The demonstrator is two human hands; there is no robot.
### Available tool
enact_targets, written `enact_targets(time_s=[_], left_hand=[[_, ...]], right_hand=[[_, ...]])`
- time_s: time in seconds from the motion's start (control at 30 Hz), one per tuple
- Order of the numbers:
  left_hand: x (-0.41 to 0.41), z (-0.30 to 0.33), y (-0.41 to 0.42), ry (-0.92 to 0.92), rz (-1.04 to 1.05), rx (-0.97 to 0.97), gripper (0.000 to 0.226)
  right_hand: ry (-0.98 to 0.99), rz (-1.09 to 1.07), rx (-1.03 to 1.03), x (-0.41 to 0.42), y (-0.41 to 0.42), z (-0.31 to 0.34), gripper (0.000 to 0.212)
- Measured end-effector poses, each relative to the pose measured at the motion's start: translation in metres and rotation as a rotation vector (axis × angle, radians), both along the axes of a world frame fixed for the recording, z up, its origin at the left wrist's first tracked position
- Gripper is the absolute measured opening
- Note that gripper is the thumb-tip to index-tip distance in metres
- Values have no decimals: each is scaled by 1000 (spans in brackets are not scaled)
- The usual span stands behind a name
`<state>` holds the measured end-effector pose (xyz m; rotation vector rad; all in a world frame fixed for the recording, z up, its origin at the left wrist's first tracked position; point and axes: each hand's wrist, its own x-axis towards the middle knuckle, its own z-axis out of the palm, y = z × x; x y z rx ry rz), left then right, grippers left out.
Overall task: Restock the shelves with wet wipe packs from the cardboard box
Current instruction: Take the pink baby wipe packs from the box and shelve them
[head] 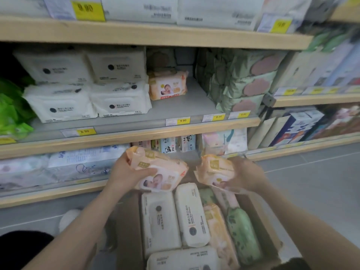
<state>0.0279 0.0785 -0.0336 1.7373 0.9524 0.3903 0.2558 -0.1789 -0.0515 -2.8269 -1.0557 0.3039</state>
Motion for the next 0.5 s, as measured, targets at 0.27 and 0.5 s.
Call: enact_targets(time_s=[0.27, 0.5], left_hand=[[-4, 80, 55, -207, 119, 126, 55], [8, 88, 107, -266, 174, 138, 60]], right_hand=[[-124, 90, 181, 5, 83, 92, 82], [-263, 207, 305, 32, 185, 140, 85]])
